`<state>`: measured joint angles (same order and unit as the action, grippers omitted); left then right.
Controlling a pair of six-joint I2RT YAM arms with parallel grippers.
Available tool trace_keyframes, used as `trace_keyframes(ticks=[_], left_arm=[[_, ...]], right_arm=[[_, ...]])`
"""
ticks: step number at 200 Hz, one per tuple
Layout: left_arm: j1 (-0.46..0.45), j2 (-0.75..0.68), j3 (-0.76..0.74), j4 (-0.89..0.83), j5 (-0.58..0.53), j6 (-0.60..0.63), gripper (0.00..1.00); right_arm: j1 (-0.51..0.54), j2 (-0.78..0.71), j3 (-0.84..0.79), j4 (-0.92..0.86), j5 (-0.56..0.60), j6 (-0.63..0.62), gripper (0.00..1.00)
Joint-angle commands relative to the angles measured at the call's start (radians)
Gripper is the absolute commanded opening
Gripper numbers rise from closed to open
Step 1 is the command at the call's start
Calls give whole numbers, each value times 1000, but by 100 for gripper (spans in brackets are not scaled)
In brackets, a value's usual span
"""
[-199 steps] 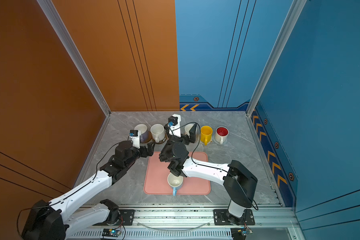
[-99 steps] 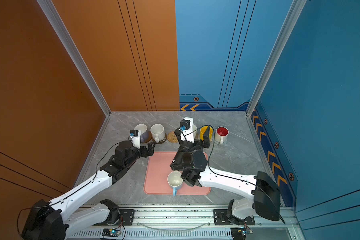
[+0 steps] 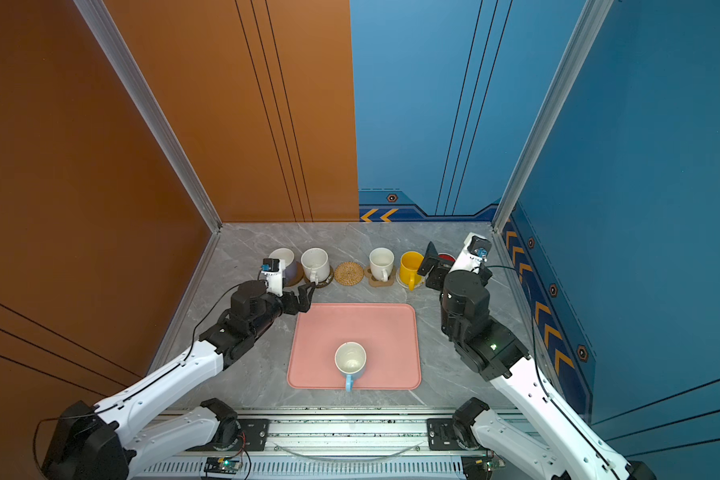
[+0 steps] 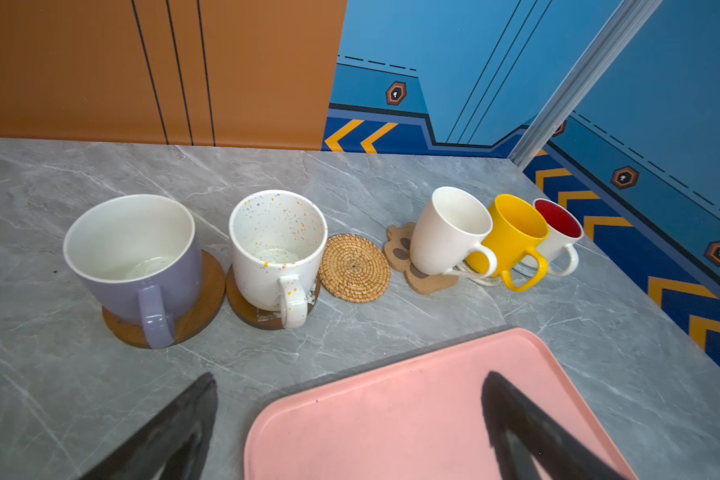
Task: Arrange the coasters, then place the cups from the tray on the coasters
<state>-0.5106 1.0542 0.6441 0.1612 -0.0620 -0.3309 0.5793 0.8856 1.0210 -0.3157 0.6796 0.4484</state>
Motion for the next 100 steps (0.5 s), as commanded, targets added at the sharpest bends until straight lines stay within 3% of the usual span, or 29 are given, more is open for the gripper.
trace_keyframes(ticks=[1, 30, 67, 100], left_arm=[[-32, -14, 78, -81, 77, -30, 99], [-112, -14, 186, -298, 109, -29, 96], [-293, -4, 337, -678, 98, 8, 93], [-448, -3, 373, -848, 101, -48, 89]], right_arm=[[-37, 87, 58, -306, -82, 196, 100], [-68, 183, 66, -325, -91, 251, 100], [-110, 270, 62, -324, -126, 306, 100], [-121, 316, 35, -312, -136, 312, 100]])
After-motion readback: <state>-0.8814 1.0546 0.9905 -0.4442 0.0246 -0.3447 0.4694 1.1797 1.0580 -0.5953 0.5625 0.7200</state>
